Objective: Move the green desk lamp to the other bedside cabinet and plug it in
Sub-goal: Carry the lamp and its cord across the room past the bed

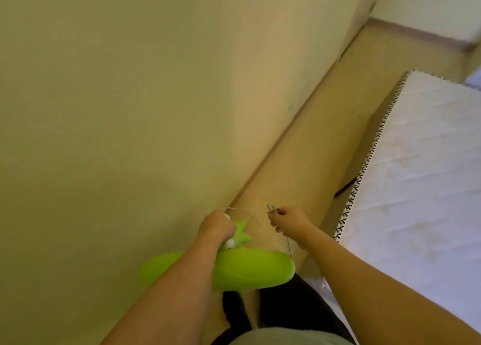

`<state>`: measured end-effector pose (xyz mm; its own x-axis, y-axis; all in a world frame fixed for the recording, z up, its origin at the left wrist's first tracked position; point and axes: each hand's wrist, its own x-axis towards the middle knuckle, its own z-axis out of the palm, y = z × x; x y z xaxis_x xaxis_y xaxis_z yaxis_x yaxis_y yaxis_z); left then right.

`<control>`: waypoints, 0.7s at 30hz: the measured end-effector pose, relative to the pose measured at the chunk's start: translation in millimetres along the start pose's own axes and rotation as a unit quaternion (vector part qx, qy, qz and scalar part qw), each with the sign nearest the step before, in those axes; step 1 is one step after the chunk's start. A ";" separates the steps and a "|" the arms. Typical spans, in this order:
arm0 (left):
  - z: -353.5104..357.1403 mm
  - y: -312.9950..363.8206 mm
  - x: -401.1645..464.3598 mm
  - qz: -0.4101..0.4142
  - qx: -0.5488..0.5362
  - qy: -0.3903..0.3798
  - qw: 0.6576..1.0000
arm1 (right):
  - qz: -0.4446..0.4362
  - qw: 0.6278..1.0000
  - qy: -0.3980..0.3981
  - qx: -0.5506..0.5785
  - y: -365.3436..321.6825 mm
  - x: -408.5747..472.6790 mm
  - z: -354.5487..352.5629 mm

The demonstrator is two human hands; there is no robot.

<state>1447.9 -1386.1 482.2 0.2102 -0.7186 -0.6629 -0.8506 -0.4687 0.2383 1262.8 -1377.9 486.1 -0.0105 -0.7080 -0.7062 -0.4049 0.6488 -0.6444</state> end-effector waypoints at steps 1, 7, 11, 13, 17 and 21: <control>-3.0 13.8 12.9 0.016 0.015 -0.006 1.000 | 0.012 1.000 0.015 0.024 -2.3 6.0 -9.8; -18.8 109.7 78.2 0.087 0.084 -0.044 0.992 | 0.042 0.986 0.111 0.121 -5.4 62.2 -72.6; -39.1 190.0 115.3 0.113 0.100 -0.073 0.986 | 0.046 0.975 0.140 0.166 -17.6 109.0 -121.5; -49.6 212.9 124.2 0.134 0.107 -0.088 0.981 | 0.040 0.974 0.147 0.167 -27.6 118.7 -134.9; -66.6 283.5 147.2 0.163 0.096 -0.085 0.978 | 0.028 0.962 0.185 0.197 -55.6 146.7 -188.1; -73.7 352.3 170.8 0.207 0.128 -0.073 0.967 | 0.028 0.945 0.232 0.230 -71.9 167.8 -242.2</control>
<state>1219.5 -1711.8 505.3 -0.2271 -0.7290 -0.6457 -0.9431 -0.0007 0.3326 1068.7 -1611.0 485.0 -0.4630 -0.6454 -0.6075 0.0471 0.6665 -0.7440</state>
